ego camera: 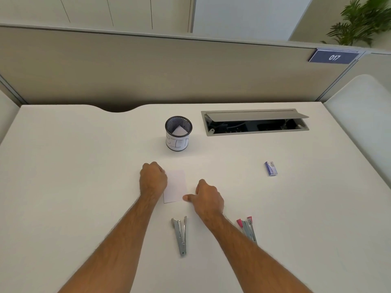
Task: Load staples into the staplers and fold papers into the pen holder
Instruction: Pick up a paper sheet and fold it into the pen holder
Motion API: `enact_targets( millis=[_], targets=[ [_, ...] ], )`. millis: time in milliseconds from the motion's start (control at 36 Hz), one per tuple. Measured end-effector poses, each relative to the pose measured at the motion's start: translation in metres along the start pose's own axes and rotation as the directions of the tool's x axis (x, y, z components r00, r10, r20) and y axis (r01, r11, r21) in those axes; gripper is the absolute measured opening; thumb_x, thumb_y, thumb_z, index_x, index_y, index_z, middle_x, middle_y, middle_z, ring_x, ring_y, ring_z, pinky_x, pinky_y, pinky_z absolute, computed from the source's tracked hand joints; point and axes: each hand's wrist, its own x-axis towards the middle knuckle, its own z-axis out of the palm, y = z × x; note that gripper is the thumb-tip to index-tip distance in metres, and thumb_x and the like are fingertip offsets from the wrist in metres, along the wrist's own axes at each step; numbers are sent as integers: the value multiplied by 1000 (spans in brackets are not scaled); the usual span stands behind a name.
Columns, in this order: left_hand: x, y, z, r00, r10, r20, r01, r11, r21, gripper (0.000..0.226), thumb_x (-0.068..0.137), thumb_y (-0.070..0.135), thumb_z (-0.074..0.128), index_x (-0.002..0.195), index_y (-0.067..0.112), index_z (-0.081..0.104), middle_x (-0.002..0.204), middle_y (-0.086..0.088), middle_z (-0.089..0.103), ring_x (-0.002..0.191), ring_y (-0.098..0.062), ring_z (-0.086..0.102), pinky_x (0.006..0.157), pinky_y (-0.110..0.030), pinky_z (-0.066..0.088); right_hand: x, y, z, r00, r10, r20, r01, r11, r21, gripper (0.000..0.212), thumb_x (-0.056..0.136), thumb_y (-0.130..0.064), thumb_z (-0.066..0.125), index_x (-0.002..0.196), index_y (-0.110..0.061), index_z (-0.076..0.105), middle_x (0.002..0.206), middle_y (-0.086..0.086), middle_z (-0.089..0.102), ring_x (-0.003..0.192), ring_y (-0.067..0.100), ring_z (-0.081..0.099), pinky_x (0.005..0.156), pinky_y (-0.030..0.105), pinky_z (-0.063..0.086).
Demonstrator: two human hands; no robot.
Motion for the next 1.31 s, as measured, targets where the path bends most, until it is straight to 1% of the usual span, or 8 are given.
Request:
enact_targets(
  millis=[111, 306, 472, 750, 917, 972, 1083, 1306],
  targets=[
    [-3, 0, -1, 1000, 18, -1, -18, 999, 36, 12, 94, 7, 54, 96, 1, 65, 107, -21, 59, 95, -39, 62, 71, -37, 47, -1, 0, 1, 1000, 0, -4, 0, 1000, -2, 46, 87, -52, 73, 105, -13, 54, 96, 5, 70, 87, 29, 67, 73, 35, 50],
    [-4, -6, -4, 997, 58, -52, -61, 997, -55, 9, 92, 11, 59, 90, 7, 67, 96, -13, 66, 83, -30, 63, 73, -38, 54, -2, -1, 1, 1000, 3, -1, -3, 1000, -11, 45, 88, -52, 71, 106, -14, 54, 97, 5, 70, 84, 28, 64, 74, 35, 51],
    [-5, -6, -4, 997, 63, -46, -65, 997, -34, 11, 90, 6, 58, 85, 7, 68, 91, -13, 68, 80, -29, 63, 68, -36, 53, -3, -1, 2, 1000, -1, -2, 1, 1000, -10, 44, 89, -52, 70, 106, -14, 54, 97, 4, 69, 86, 27, 66, 75, 35, 51],
    [-8, 8, -5, 997, 49, 63, -59, 985, 162, 17, 96, 9, 51, 107, 2, 61, 116, -18, 56, 110, -37, 57, 81, -42, 48, -2, 0, 3, 1000, -8, -13, 7, 1000, -21, 43, 90, -51, 70, 105, -14, 53, 96, 4, 69, 78, 26, 59, 71, 34, 48],
    [-11, 4, -7, 987, 157, 45, -160, 983, 89, 10, 96, 6, 47, 99, 5, 57, 105, -14, 55, 102, -34, 55, 75, -40, 46, -2, 1, 3, 1000, -20, -23, 19, 999, -50, 43, 91, -52, 68, 107, -15, 53, 97, 4, 69, 77, 24, 57, 68, 31, 44],
    [-12, -1, -8, 976, 217, 34, -219, 973, 72, 12, 97, 9, 51, 104, 5, 59, 106, -14, 56, 103, -34, 55, 77, -41, 48, -1, 0, 3, 999, -27, -23, 26, 998, -56, 42, 92, -51, 68, 108, -15, 53, 98, 4, 69, 77, 25, 57, 68, 32, 43],
    [-17, -8, -10, 954, 271, 126, -289, 945, 153, 48, 93, 35, 67, 131, 7, 59, 125, -11, 55, 117, -32, 49, 97, -44, 47, -1, 0, 4, 999, -36, -31, 34, 997, -64, 41, 92, -51, 68, 107, -15, 53, 98, 3, 69, 79, 25, 57, 68, 32, 44],
    [-21, -4, -8, 958, 250, 142, -274, 942, 192, 47, 89, 47, 68, 119, 12, 63, 117, -6, 58, 113, -28, 47, 95, -41, 43, -2, -1, 10, 998, -45, -35, 43, 997, -57, 43, 92, -54, 65, 107, -16, 52, 99, 3, 69, 90, 26, 67, 72, 34, 48]
  ],
)
